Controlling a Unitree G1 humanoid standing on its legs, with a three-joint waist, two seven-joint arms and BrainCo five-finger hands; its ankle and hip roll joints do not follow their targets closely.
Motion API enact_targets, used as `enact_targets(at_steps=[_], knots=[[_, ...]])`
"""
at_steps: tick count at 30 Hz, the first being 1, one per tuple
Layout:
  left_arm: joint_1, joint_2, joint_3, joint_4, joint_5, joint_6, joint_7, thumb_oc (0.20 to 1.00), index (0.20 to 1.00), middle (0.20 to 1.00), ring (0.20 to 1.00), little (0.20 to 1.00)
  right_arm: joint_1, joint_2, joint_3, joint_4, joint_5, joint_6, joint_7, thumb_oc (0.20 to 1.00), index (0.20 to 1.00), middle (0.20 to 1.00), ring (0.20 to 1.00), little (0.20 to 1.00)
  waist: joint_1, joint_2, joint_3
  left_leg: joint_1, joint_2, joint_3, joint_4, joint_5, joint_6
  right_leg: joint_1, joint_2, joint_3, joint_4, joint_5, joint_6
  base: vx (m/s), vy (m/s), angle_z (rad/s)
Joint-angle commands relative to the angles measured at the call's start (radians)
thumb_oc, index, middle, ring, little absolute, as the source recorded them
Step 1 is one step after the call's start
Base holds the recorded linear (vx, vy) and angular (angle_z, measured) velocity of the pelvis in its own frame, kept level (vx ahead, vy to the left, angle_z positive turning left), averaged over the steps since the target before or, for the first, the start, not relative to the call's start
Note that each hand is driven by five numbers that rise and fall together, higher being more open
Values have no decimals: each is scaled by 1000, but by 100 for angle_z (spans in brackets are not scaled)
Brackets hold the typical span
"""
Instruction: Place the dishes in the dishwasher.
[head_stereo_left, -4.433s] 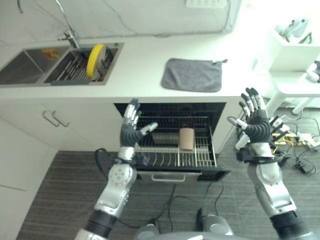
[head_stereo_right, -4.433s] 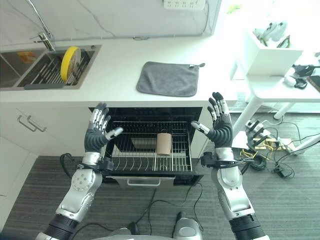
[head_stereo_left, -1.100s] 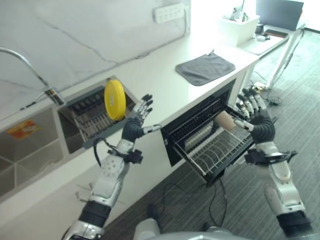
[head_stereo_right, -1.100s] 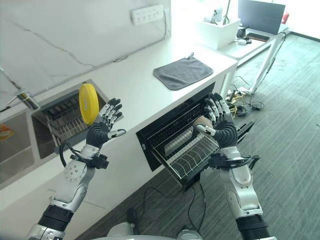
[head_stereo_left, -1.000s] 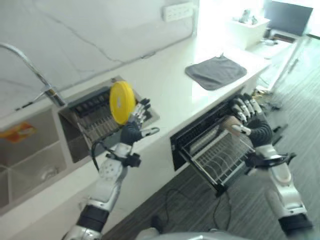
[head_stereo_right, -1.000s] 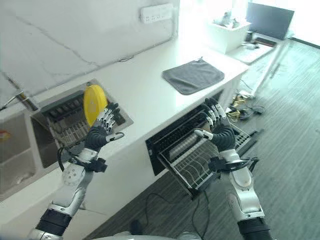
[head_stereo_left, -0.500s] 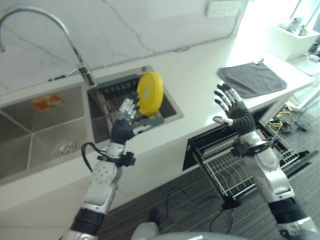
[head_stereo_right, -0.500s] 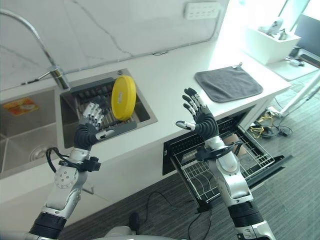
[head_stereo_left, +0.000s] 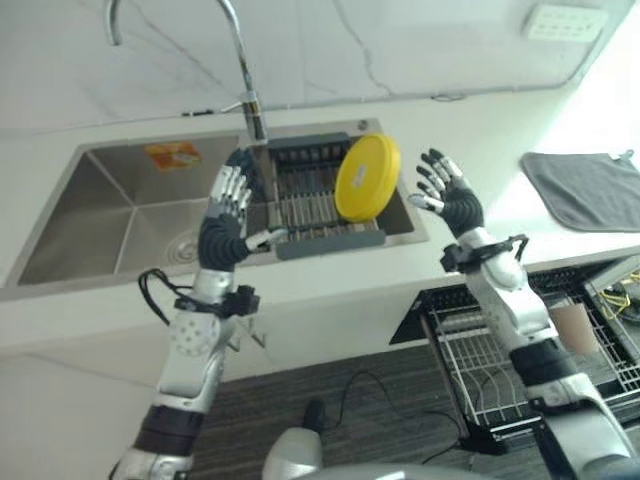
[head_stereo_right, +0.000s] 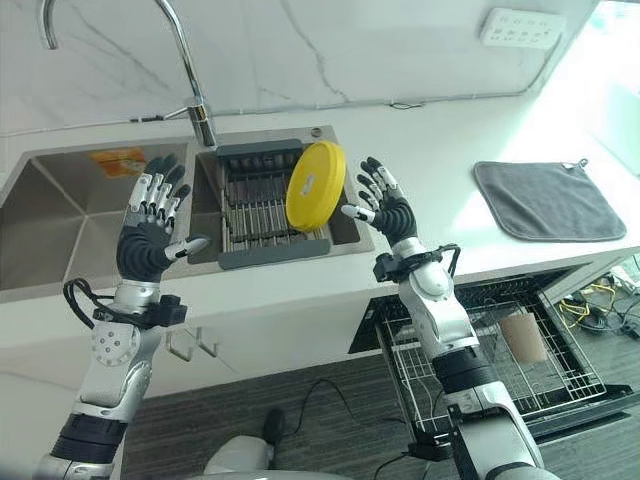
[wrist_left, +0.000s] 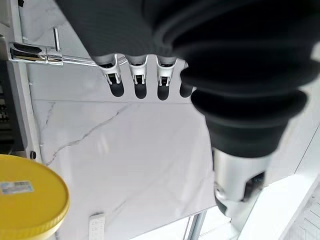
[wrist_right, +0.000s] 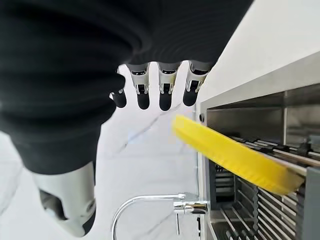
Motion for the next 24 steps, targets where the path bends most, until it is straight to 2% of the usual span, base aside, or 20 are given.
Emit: enact_targets(at_steps=[1,6,10,15,17,21,24], knots=[[-24,28,-32,-4,19,-36,7,1000,1000,1000,1000,1000,-36,-44,-48,-54,70,-66,-45,1000,1000,1000,1000,1000,-8,47,-64,-9,56,26,1,-49,-55,-22,25,8,112,-64,-2,99,-10,2],[-50,50,-50,13,12,-24,14,1000,1000,1000,1000,1000,-100,-57,-55,18,70,-63,-72,1000,1000,1000,1000,1000,4,57,-61,-8,56,36,10,-53,-53,-18,1,-15,107,-53,7,84,-24,-3],[-56,69,-53,17,21,-8,23,1000,1000,1000,1000,1000,-164,-78,-57,82,75,-97,-115,1000,1000,1000,1000,1000,15,63,-60,6,56,35,10,-59,-55,-22,-14,-27,96,-34,15,87,-39,-4],[-48,89,-51,23,1,0,-2,1000,1000,1000,1000,1000,-176,-94,-85,124,197,-26,-62,1000,1000,1000,1000,1000,24,70,-56,1,57,31,11,-58,-59,-21,-21,-40,82,-27,18,59,-55,-3],[-49,99,-59,25,-25,-2,-62,1000,1000,1000,1000,1000,-186,-75,-75,185,415,57,43,1000,1000,1000,1000,1000,37,71,-53,-1,56,17,14,-55,-60,-20,-21,-46,83,-28,15,100,-100,2],[-57,117,-71,36,-54,11,-112,1000,1000,1000,1000,1000,-260,-87,-41,262,381,111,89,1000,1000,1000,1000,1000,64,70,-48,-6,51,-10,18,-52,-62,-18,-20,-55,85,-30,14,79,-100,9],[-56,120,-80,42,-51,8,-123,1000,1000,1000,1000,1000,-292,-101,-24,296,406,127,98,1000,1000,1000,1000,1000,72,69,-46,-12,51,-17,18,-48,-66,-14,-18,-57,79,-30,14,42,-41,14]])
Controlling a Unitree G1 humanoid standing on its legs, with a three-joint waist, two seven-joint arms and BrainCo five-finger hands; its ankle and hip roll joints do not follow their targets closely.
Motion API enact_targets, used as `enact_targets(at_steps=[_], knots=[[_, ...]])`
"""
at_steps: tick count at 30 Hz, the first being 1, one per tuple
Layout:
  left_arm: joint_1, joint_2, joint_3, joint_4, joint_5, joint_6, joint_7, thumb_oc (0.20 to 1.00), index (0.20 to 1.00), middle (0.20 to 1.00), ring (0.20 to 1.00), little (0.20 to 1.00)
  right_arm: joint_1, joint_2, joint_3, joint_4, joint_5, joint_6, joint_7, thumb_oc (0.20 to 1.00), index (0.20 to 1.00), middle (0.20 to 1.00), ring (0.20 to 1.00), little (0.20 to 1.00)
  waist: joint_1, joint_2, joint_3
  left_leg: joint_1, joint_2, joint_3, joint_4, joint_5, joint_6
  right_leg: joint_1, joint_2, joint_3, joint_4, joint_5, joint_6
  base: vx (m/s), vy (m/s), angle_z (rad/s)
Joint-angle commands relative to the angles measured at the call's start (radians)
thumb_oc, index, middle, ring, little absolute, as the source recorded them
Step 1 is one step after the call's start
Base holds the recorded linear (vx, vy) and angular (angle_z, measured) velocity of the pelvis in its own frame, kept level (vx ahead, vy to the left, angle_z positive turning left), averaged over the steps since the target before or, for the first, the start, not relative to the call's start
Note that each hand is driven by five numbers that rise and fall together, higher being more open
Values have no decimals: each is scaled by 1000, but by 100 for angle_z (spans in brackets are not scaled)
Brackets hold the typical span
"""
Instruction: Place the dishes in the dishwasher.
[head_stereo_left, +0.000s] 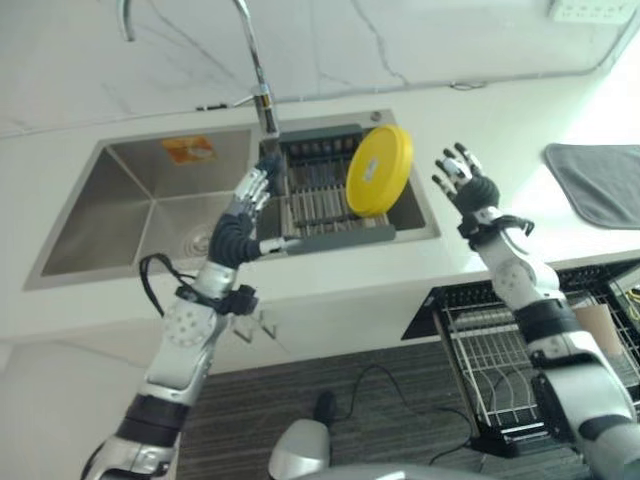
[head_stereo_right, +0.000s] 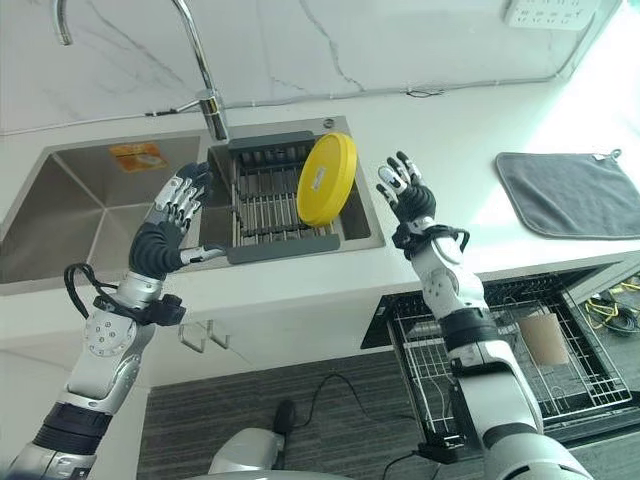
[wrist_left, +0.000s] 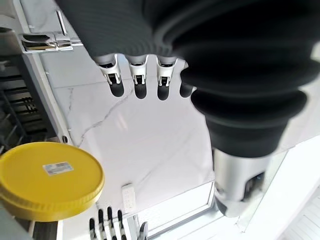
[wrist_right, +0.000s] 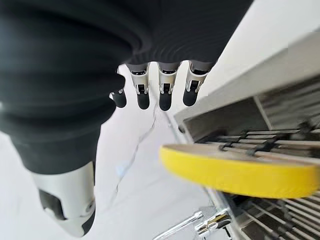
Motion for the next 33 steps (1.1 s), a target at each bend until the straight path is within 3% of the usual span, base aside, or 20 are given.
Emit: enact_targets(at_steps=[1,12,33], knots=[[-33,31,-46,30,-42,-44,-10,1000,1000,1000,1000,1000,-61,-60,42,-21,37,-5,39,1000,1000,1000,1000,1000,23,22,-72,-16,51,-8,-2,-49,-66,-37,-20,-34,92,-30,13,31,-9,3],[-30,52,-42,42,-53,-49,-34,1000,1000,1000,1000,1000,-119,-76,47,45,60,-13,21,1000,1000,1000,1000,1000,53,21,-62,-28,46,-25,4,-42,-65,-30,-19,-53,106,-36,12,40,-4,7],[-58,72,-56,41,-40,-51,-28,1000,1000,1000,1000,1000,-148,-65,60,120,37,-20,26,1000,1000,1000,1000,1000,64,36,-30,-65,43,-43,27,-33,-66,-46,-22,-50,131,-48,7,7,-2,2]])
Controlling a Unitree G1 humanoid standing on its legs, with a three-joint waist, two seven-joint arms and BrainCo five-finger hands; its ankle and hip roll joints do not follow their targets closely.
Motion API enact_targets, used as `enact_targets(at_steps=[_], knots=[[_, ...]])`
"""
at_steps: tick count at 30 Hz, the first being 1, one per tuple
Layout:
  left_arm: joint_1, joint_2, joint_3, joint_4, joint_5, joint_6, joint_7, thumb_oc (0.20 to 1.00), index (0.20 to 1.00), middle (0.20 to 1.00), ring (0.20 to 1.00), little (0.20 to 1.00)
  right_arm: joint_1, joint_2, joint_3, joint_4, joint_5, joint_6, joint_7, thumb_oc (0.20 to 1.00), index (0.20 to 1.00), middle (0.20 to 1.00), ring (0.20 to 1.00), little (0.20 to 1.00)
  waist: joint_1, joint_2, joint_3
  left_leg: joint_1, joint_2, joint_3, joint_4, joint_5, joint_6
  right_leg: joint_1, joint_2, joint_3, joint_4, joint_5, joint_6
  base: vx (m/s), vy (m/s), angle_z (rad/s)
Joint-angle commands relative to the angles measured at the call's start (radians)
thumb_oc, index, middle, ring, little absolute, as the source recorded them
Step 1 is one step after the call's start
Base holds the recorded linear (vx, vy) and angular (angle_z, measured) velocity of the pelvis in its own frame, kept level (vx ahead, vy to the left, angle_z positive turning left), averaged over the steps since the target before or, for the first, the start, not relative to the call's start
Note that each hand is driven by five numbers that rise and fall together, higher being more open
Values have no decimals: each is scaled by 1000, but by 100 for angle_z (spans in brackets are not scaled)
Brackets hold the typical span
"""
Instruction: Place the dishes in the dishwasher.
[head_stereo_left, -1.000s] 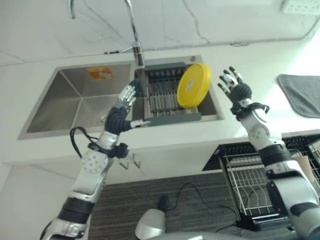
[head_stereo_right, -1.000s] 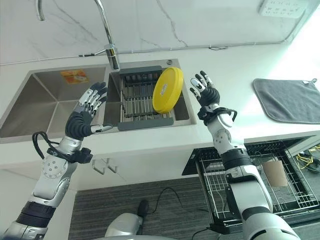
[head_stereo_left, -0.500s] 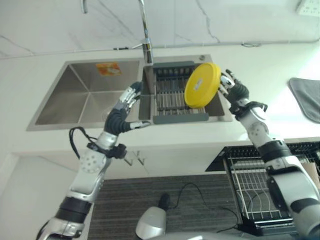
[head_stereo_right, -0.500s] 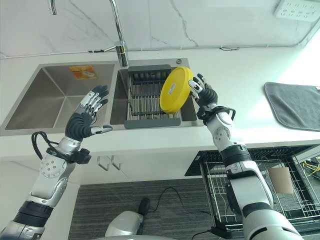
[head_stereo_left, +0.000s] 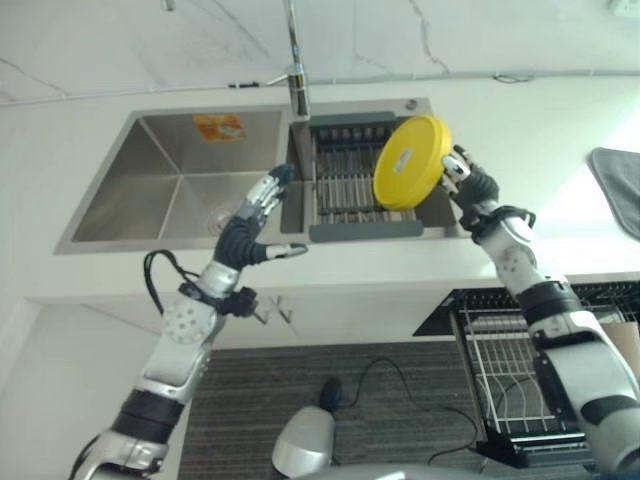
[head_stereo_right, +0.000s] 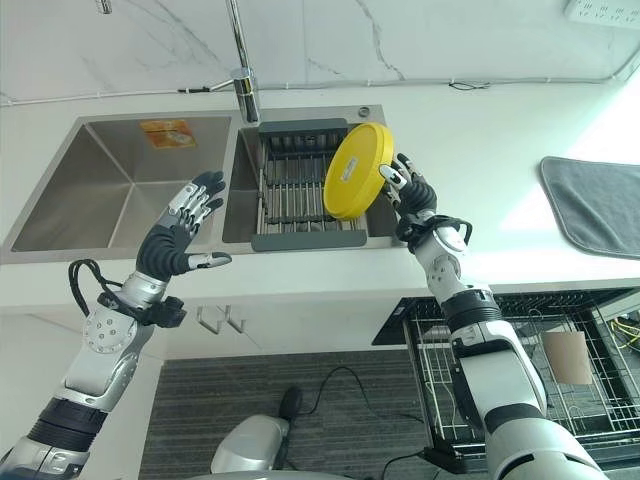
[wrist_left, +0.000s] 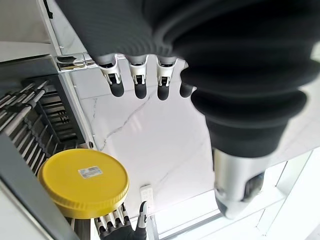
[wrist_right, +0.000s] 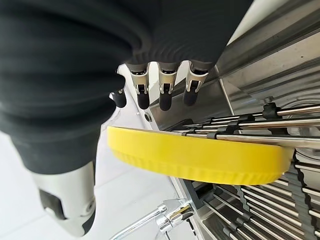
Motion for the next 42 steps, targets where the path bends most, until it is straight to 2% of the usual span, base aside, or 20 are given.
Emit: enact_targets(at_steps=[1,13,16,17,29,36,42], knots=[[-28,26,-19,11,-31,-51,3,1000,1000,1000,1000,1000,-87,-48,25,-12,32,-58,13,1000,1000,1000,1000,1000,26,30,-70,-27,58,0,-4,-32,-67,-46,-23,-13,132,-49,7,8,0,3],[-40,35,-22,10,-17,-71,-1,1000,1000,1000,1000,1000,-125,-44,49,4,-23,-65,35,1000,1000,1000,1000,1000,37,42,-37,-57,49,-11,11,-24,-67,-60,-32,-17,155,-59,7,4,1,2],[-50,34,-25,12,-30,-76,-2,1000,1000,1000,1000,1000,-134,-48,53,4,-67,-75,2,1000,1000,1000,1000,1000,38,39,-24,-57,45,-6,18,-31,-64,-59,-41,-21,167,-65,11,0,0,0],[-47,28,-28,10,-24,-65,-3,1000,1000,1000,1000,1000,-133,-46,53,3,-115,-59,-54,1000,1000,1000,1000,1000,39,36,-33,-58,43,-9,20,-30,-59,-59,-41,-21,165,-58,13,48,10,1],[-76,14,-64,13,-13,-40,33,1000,1000,1000,1000,1000,-193,-67,94,60,-315,5,-208,1000,1000,1000,1000,1000,41,26,-12,-72,46,3,32,-32,-59,-67,-39,-14,174,-58,14,2,16,1],[-83,13,-77,11,-12,-41,33,1000,1000,1000,1000,1000,-217,-77,100,65,-296,-2,-203,1000,1000,1000,1000,1000,47,18,10,-81,44,7,40,-37,-61,-72,-42,-13,183,-67,16,-23,-1,1],[-77,7,-84,8,-15,-36,28,1000,1000,1000,1000,1000,-229,-63,107,42,-303,-7,-212,1000,1000,1000,1000,1000,51,22,5,-84,44,6,44,-38,-61,-69,-43,-14,183,-69,15,0,0,0]])
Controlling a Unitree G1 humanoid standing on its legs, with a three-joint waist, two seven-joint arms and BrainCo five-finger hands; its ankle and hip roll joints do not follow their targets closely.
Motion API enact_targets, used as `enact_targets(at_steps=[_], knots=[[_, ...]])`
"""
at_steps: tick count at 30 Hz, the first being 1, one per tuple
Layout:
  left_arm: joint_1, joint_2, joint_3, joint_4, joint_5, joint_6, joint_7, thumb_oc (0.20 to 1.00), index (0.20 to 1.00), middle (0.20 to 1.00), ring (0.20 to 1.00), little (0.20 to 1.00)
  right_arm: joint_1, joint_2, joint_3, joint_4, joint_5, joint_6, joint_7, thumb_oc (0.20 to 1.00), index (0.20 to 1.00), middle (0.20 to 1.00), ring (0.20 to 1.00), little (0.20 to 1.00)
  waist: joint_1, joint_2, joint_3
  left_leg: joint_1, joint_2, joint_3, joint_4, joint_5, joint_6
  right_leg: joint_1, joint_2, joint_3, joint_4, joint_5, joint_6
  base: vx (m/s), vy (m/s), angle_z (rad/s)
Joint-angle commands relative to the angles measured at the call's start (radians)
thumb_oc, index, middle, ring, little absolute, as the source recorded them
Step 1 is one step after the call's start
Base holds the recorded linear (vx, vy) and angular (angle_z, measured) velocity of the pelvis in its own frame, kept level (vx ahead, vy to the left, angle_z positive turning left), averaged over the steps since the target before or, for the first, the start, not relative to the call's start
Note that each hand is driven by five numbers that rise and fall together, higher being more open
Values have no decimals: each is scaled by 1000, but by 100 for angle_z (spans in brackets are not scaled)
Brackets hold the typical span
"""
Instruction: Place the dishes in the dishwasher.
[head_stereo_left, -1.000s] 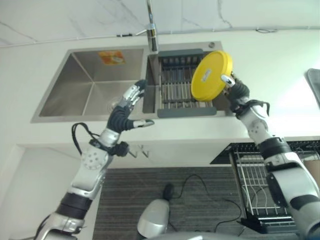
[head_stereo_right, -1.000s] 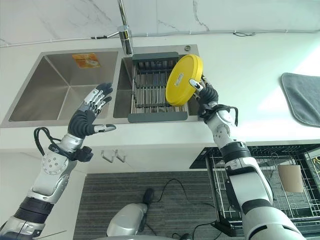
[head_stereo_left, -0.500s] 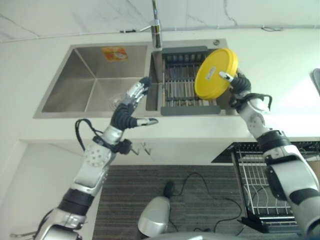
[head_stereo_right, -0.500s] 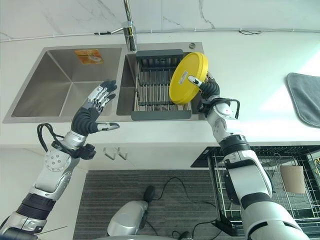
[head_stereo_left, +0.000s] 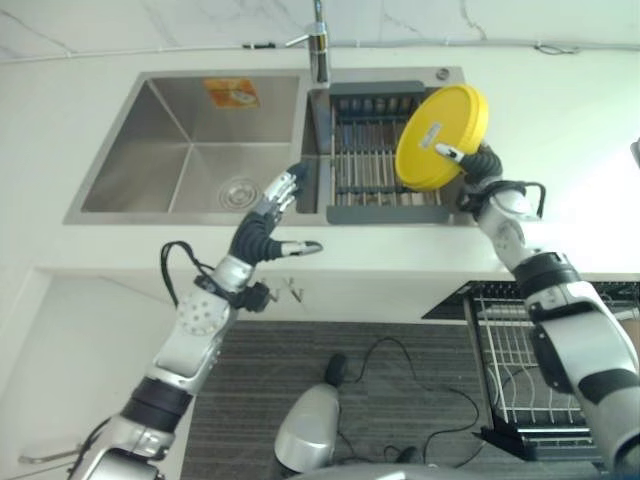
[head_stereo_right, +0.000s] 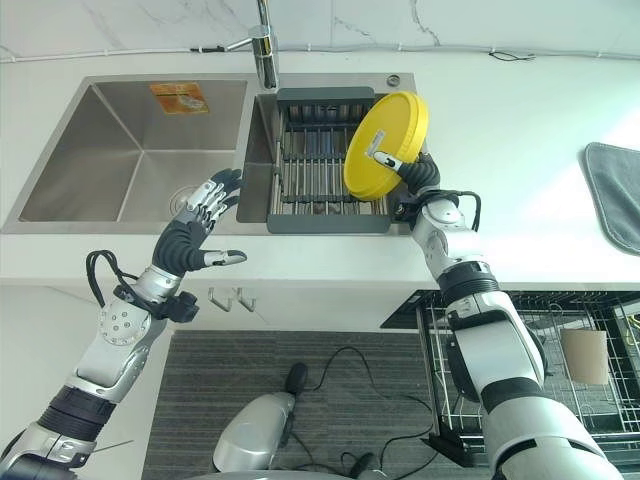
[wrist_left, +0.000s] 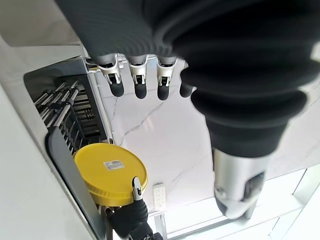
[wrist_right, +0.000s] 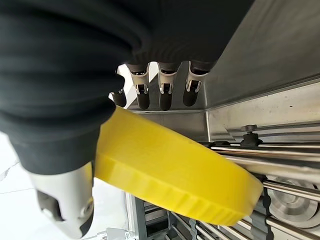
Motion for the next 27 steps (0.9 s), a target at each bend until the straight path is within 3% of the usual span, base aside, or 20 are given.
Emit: enact_targets(at_steps=[1,8,10,27], knots=[[-22,2,-5,-10,-17,-38,4,1000,1000,1000,1000,1000,-72,-62,63,-60,-17,-48,-15,1000,1000,1000,1000,1000,22,17,-67,-18,47,26,-18,-31,-61,-34,-44,5,156,-70,16,0,0,0],[-18,-1,-11,-15,-14,-32,9,1000,1000,1000,1000,1000,-85,-56,63,-76,-29,-59,-5,1000,1000,1000,1000,1000,22,21,-67,-20,47,28,-16,-31,-61,-36,-46,4,160,-72,15,0,0,0],[-17,-1,-11,-16,-16,-29,10,1000,1000,1000,1000,1000,-85,-54,65,-85,-36,-71,-14,200,200,200,200,200,22,21,-67,-20,47,28,-16,-31,-62,-36,-46,4,161,-72,15,0,0,0],[-12,-21,-29,-13,-29,-15,22,1000,1000,1000,1000,1000,-78,-31,66,-126,-63,-108,-56,200,200,200,200,200,14,29,-74,-14,50,36,-17,-33,-61,-41,-48,4,165,-72,12,0,0,0]])
